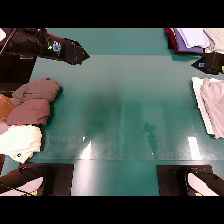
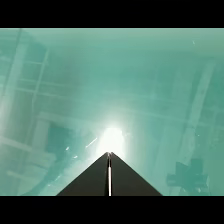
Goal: Fold the shirts.
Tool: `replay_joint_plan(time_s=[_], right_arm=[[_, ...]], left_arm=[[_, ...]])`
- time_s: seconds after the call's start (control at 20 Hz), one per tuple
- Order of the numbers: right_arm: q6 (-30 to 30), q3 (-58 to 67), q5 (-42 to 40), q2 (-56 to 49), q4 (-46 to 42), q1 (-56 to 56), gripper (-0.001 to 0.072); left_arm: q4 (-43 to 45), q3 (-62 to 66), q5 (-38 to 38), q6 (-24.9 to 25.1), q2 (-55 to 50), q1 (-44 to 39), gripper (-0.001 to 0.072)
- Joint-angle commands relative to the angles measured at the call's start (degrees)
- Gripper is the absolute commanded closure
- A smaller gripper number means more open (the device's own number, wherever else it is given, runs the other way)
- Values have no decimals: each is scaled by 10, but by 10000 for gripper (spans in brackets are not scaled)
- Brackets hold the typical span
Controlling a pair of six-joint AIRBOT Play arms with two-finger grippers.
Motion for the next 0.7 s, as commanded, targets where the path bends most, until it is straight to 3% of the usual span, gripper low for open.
replay_joint_plan(time_s=[0.0,0.6,0.65], right_arm=[[0,0,0,0,1,1,695],[0,0,1,0,1,1,695],[0,0,1,0,1,1,695]], left_arm=[[0,0,0,0,0,0,683],[-5,0,2,0,0,0,683],[-1,0,31,7,0,0,683]])
